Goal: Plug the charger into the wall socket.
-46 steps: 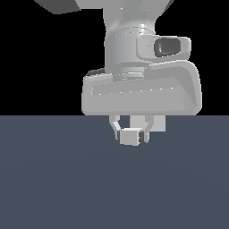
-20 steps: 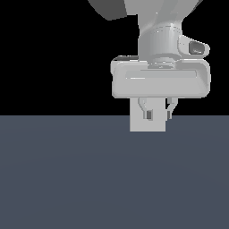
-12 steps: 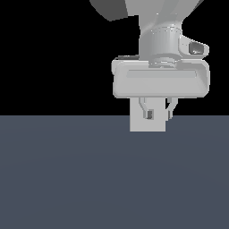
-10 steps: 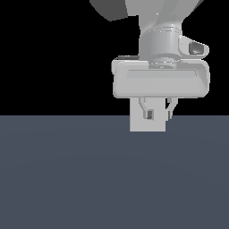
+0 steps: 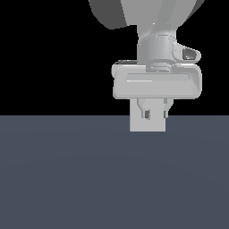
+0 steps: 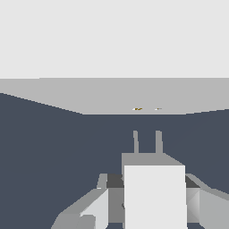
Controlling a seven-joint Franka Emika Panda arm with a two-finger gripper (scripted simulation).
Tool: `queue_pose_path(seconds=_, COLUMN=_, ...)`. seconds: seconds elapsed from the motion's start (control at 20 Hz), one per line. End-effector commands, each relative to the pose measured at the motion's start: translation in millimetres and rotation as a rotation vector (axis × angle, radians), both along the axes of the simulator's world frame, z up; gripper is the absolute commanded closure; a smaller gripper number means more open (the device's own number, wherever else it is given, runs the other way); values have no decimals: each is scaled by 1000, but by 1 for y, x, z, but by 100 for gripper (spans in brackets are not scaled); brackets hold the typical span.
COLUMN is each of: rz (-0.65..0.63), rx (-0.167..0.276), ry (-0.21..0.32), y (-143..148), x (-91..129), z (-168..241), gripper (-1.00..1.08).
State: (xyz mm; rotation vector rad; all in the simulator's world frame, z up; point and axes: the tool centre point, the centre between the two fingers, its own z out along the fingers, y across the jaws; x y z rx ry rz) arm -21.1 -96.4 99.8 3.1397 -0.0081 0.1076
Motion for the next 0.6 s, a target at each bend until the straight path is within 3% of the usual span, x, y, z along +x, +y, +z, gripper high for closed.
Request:
queue_pose_path(seconds=0.0, rz=0, rx=0, ry=0, y=0, x=10, z=0, gripper=108)
queue_pose_path(seconds=0.55, rz=1, rx=0, ry=0, y=0, x=30, z=0, gripper=108)
